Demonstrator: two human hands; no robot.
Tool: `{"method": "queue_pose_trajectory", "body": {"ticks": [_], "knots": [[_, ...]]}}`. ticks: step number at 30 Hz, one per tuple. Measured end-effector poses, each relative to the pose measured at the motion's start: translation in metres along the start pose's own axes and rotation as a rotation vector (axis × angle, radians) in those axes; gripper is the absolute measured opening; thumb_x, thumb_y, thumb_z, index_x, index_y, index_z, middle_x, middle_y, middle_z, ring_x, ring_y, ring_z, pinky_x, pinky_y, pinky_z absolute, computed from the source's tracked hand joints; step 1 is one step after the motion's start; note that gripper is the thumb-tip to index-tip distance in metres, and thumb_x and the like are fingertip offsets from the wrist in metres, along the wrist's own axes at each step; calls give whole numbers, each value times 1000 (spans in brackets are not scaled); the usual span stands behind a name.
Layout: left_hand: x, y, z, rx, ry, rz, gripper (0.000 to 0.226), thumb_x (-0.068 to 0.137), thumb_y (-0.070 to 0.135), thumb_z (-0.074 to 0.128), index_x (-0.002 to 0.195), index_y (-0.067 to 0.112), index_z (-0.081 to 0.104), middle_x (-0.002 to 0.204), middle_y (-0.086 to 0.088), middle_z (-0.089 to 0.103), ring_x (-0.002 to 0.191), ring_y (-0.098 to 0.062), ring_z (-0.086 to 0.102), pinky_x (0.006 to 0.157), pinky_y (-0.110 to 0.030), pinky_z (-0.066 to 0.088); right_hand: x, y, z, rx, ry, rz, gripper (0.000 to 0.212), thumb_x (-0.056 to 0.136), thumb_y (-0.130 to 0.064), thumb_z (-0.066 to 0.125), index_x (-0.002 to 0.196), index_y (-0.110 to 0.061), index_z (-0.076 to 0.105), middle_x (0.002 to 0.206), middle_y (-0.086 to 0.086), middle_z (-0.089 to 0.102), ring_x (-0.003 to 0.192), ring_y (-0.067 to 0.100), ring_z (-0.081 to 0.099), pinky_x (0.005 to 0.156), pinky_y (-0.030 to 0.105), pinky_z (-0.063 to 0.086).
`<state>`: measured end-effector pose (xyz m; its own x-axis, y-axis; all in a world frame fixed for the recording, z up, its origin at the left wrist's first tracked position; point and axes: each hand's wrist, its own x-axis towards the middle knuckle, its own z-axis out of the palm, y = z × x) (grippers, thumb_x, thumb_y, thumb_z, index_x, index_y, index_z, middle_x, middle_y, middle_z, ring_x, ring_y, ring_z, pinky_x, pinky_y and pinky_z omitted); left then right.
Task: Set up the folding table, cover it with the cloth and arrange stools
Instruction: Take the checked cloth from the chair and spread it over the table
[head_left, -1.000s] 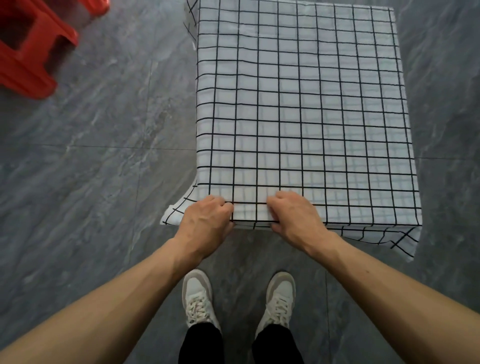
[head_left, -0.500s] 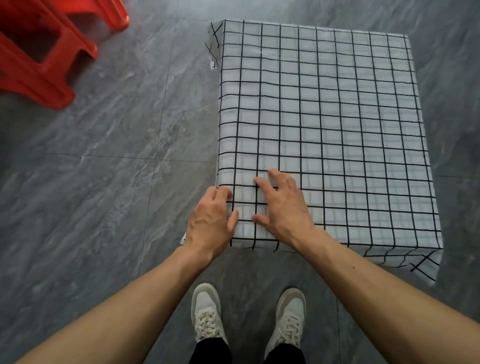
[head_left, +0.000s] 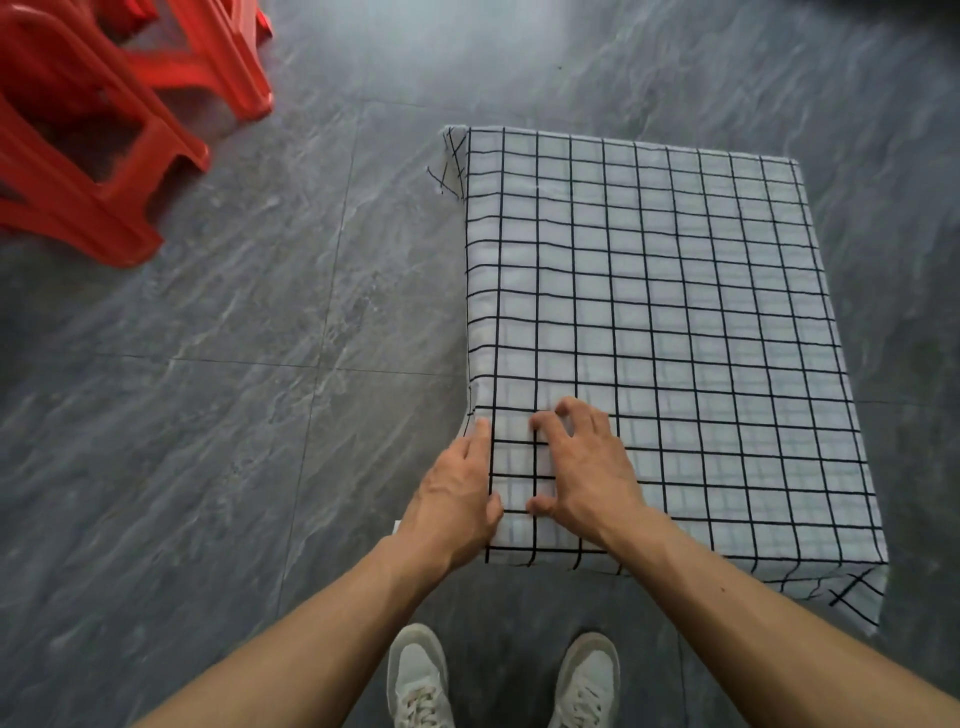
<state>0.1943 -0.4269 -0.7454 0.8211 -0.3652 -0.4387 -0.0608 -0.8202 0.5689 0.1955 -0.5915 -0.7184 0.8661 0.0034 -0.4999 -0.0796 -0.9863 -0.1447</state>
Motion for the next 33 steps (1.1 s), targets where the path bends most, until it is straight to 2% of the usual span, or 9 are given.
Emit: {"method": "queue_pose_trajectory", "body": {"ticks": [4,8,11,14,17,20,26,31,33], "knots": [[17,4,-14,56,114,21,66,92,27,56,149,15,25,151,-4,30,132,-21,37,108,-31,35,20,-7,-22,-9,82,3,57,79,-61,66,122,-26,51,121,2,50,111,21,47,94,38,46],[57,15,-28,103,212,11,66,92,25,55,149,14,25,157,-6,23,137,-23,33,110,-31,34,62,-5,-44,98,312,-27,35,90,-44,61,117,-21,59,110,2,57,103,21,52,90,36,47],[92,26,-40,104,216,0,69,92,24,57,152,13,24,160,-8,19,143,-23,25,115,-32,29,102,1,-55,182,330,-50,48,89,-37,65,132,-20,52,131,5,49,124,24,43,103,37,41],[133,30,-57,115,230,17,69,91,25,58,151,14,25,159,-8,20,143,-24,25,115,-34,29,144,13,-75,153,242,-58,67,89,-36,66,147,-22,35,156,9,24,145,27,19,118,38,24],[164,29,-74,90,230,-12,73,89,26,61,152,14,24,159,-7,20,143,-24,25,115,-33,26,178,20,-91,123,133,-53,89,84,-39,73,154,-24,19,163,9,3,151,27,0,123,36,8],[182,23,-83,55,163,-9,87,85,28,67,155,15,17,160,-4,21,144,-21,24,116,-31,24,199,21,-100,99,15,-51,106,78,-42,78,156,-27,7,164,7,-8,151,25,-8,123,37,3],[197,16,-92,-5,30,19,104,80,34,73,156,14,5,161,-4,16,146,-18,19,115,-21,15,201,20,-103,60,-22,-42,111,76,-48,78,155,-30,3,164,4,-11,151,24,-10,123,38,6],[225,17,-112,12,73,45,83,91,32,59,156,13,11,162,-5,13,147,-20,17,117,-26,14,205,11,-117,35,-28,4,104,70,-50,81,149,-29,17,161,7,3,148,29,3,118,43,22],[237,22,-123,7,90,52,73,92,27,56,154,12,19,160,-8,18,146,-23,20,118,-30,19,210,9,-121,67,28,16,87,74,-57,73,144,-28,30,155,10,18,142,29,18,114,42,29]]}}
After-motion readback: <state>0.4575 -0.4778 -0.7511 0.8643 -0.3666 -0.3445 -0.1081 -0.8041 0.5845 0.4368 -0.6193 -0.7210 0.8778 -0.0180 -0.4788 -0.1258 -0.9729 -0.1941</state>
